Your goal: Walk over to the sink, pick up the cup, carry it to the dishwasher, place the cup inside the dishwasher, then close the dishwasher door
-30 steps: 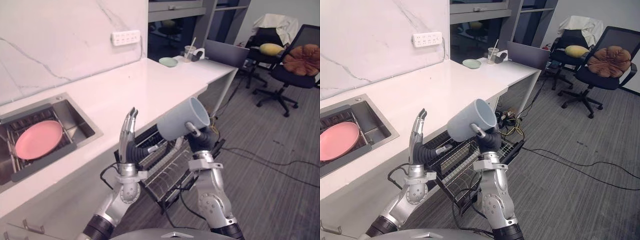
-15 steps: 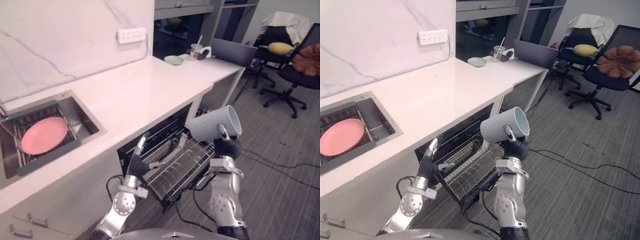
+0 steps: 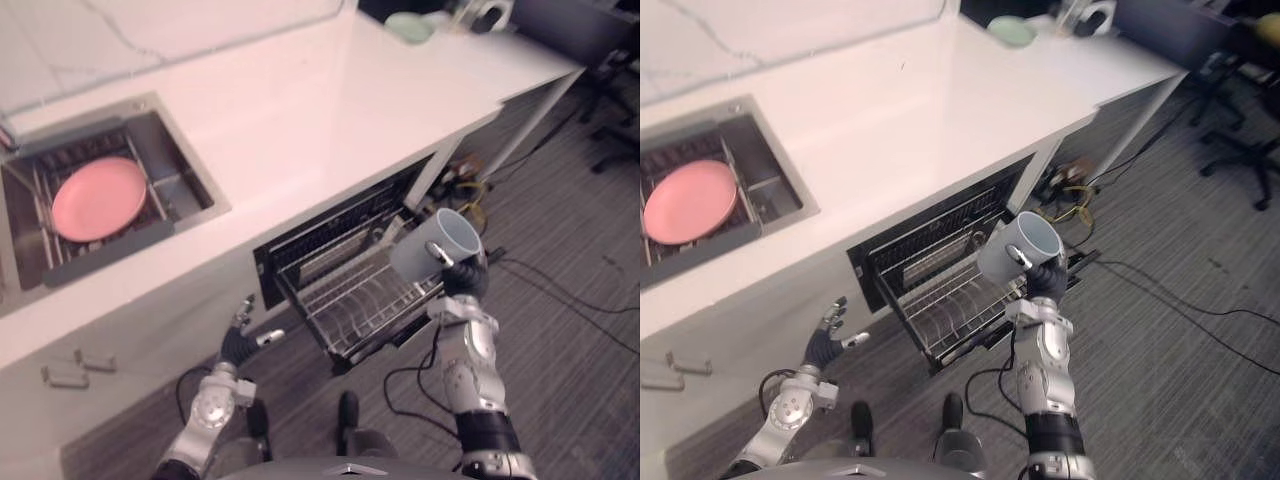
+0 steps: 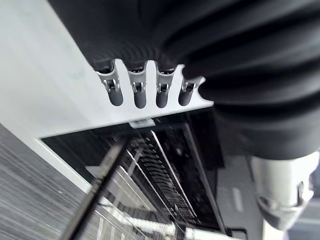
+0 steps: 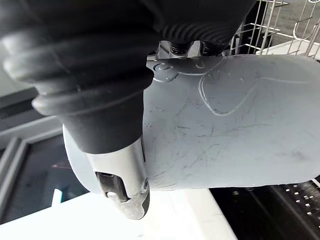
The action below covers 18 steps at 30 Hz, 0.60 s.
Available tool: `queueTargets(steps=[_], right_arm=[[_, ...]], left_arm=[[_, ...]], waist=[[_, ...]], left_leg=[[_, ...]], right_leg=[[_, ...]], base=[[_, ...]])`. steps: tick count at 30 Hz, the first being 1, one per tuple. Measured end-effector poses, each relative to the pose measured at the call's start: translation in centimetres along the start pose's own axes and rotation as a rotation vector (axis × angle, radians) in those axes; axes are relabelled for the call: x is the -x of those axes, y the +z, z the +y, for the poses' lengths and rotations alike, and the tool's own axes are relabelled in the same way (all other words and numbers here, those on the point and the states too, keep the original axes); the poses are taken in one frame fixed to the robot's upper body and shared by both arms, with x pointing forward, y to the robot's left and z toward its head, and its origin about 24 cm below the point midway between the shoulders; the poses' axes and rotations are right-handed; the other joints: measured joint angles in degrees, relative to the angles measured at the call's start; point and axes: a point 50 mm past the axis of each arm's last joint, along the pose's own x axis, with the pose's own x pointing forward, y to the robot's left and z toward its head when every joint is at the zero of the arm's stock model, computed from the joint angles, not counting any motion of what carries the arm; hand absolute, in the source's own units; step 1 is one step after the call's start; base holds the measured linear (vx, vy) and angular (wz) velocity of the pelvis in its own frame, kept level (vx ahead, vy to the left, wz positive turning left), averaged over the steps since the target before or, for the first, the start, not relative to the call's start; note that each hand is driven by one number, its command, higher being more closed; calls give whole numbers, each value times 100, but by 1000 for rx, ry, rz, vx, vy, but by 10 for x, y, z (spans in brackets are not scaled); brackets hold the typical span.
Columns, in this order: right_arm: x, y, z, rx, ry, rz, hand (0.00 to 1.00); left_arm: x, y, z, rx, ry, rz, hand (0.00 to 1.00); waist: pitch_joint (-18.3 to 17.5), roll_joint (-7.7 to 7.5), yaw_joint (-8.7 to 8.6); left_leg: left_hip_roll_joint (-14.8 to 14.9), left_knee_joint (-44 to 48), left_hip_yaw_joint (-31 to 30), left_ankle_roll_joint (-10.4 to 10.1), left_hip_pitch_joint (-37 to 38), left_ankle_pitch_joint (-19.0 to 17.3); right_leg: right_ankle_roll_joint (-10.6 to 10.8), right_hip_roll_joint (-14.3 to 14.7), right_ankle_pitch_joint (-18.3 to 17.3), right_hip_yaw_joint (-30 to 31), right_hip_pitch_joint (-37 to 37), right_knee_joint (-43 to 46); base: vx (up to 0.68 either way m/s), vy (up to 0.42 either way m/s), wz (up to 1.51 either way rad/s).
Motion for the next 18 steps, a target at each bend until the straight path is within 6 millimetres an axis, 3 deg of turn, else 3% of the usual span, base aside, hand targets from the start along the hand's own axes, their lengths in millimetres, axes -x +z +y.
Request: queueTargets(steps=[5, 9, 12, 18], right_arm=[[-24, -3, 9, 90, -4, 33, 100], [-39, -11, 15, 153, 11, 84, 100], [-52, -17, 12, 233, 12, 141, 100], [-84, -7, 15, 315, 43, 190, 100]], left_arm=[[5, -22, 12, 35, 49, 128, 0], [7, -35, 33, 210, 156, 206, 0], [7, -38, 44, 282, 220, 218, 0], [11, -49, 52, 377, 239, 273, 0]], waist=[[283, 110, 141], [628, 196, 227], [822, 258, 426], [1280, 351, 697]], left_leg=[[-39, 11, -255, 31, -169, 57], [-84, 327, -509, 50, -478, -5], [-97, 344, -701, 51, -695, 59], [-120, 336, -1013, 93, -1016, 255]], right_leg=[[21, -19, -13, -250, -22, -8], [50, -101, -36, -547, -26, -4], [35, -116, -42, -746, -138, 28], [2, -125, -43, -1061, -305, 89]], base=[[28, 14, 28], [3, 28, 33], [-5, 8, 33], [2, -7, 28]])
